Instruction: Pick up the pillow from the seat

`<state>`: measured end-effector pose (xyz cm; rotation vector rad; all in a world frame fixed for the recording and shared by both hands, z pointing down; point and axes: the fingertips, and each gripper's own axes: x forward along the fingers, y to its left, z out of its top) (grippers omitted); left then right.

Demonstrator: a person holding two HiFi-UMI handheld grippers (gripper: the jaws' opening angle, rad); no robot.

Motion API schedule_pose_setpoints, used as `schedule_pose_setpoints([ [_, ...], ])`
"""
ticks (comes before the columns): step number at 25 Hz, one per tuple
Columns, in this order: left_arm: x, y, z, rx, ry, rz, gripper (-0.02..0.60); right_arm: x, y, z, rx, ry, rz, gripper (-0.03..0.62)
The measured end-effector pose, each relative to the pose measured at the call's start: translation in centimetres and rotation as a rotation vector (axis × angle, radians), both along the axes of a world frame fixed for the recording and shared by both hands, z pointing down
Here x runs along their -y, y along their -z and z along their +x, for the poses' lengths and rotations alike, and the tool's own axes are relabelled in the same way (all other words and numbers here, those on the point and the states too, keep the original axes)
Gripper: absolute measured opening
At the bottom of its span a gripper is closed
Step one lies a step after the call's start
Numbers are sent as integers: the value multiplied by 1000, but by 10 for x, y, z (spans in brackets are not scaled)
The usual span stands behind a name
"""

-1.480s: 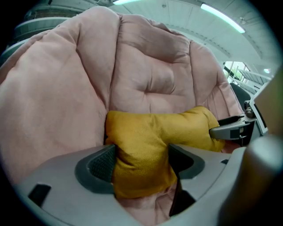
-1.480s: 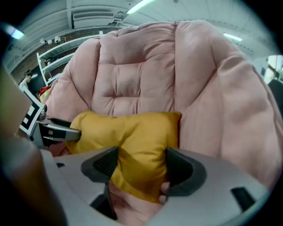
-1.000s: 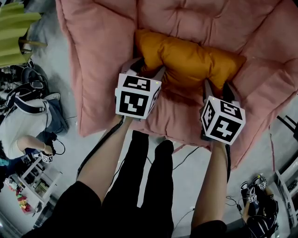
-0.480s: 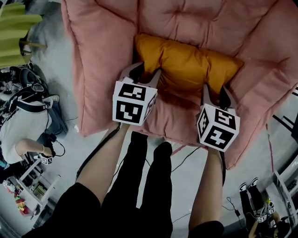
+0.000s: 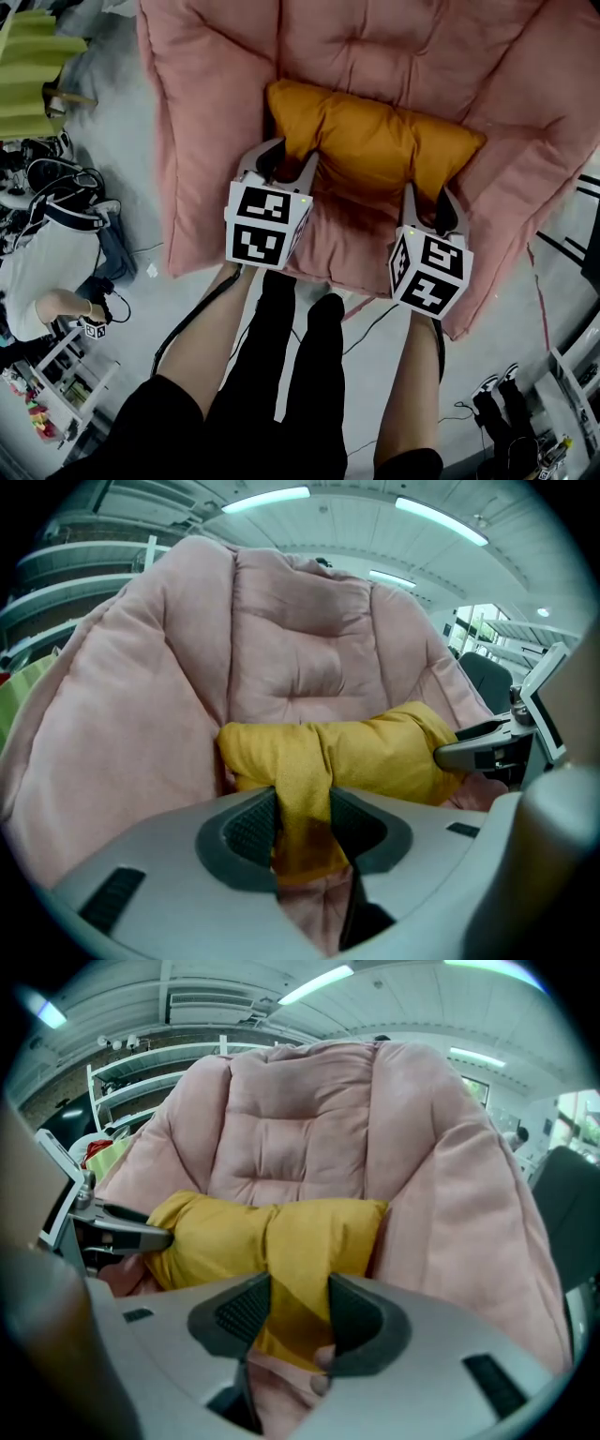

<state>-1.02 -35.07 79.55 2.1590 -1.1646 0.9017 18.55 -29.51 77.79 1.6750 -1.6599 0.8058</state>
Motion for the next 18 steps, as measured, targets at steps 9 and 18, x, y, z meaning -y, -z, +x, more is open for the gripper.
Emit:
schedule_pose_setpoints([
  [9,1,37,-2,6,-7,57,173,-4,30,-1,2,-19,48,207],
  [18,17,92,-6,2,-16,147,172,7,77,-5,13,-41,117,206],
])
